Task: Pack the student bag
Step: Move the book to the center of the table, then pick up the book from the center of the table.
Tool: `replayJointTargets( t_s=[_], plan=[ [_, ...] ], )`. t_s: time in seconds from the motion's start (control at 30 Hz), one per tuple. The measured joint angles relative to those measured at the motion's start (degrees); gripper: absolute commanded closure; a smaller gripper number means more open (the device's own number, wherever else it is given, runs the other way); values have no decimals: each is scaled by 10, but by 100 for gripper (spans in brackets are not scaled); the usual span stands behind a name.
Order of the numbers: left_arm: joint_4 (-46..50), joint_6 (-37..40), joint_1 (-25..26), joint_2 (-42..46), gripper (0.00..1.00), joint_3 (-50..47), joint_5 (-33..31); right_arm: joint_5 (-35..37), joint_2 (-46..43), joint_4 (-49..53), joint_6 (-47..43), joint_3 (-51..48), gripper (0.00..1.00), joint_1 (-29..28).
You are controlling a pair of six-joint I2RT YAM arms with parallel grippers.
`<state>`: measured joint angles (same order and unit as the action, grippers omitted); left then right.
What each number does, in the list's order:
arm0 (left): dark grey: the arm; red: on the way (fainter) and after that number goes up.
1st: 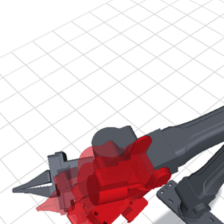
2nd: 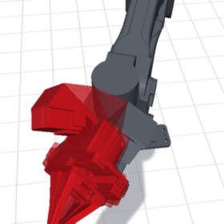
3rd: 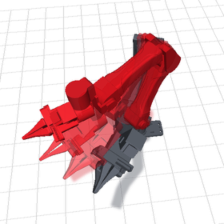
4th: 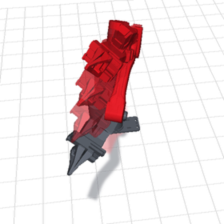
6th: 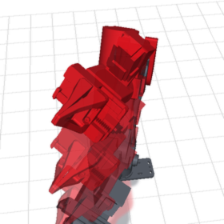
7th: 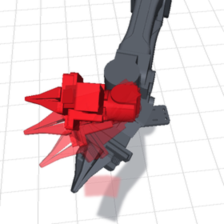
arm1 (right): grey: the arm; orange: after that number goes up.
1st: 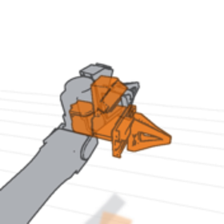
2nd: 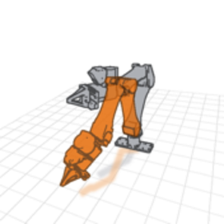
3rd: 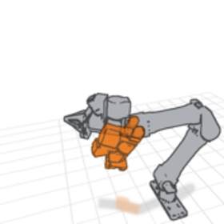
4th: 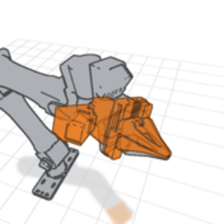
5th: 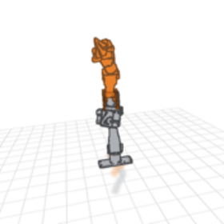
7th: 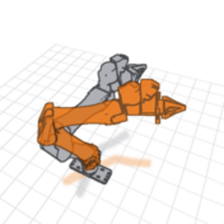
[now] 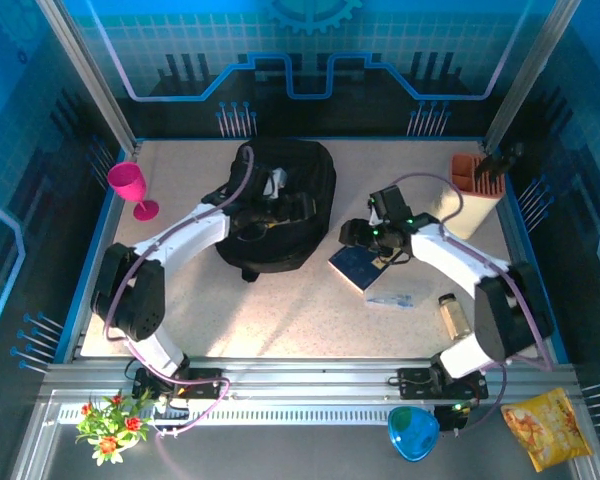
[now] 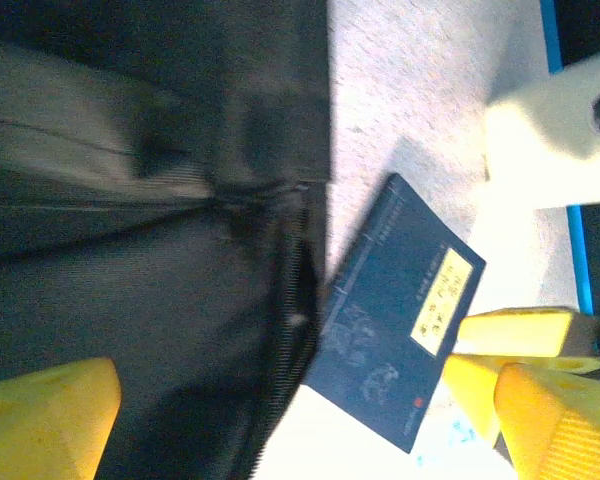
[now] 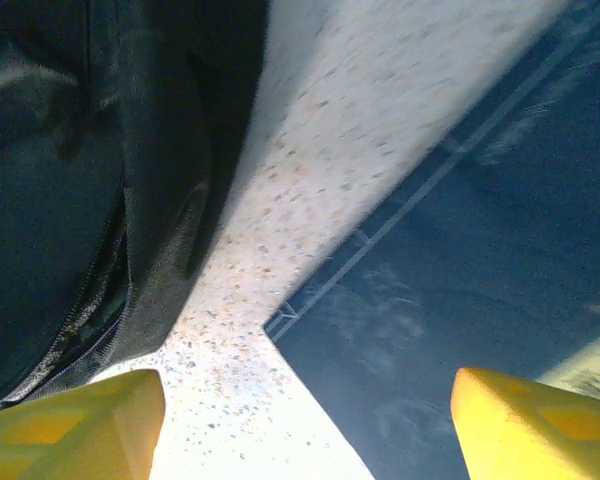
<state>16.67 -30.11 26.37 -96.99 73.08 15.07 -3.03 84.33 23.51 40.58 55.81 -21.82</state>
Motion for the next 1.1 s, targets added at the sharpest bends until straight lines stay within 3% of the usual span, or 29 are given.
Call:
replayJointTargets(
  t_s=[0.13,0.3,0.67,1.1],
  plan=[
    [16,7,62,-53,13,59,-4,49,-43,17,30,-38,31,38],
    [46,19,119,-131,32,133,-13,47,-32,27,59,-88,42,76],
    [82,14,170,-257,69,204,-22,11,16,8,81,-103,54,89],
    [101,-11,178,-305,83,221,-34,-9,58,5,74,-91,57,89]
  ],
)
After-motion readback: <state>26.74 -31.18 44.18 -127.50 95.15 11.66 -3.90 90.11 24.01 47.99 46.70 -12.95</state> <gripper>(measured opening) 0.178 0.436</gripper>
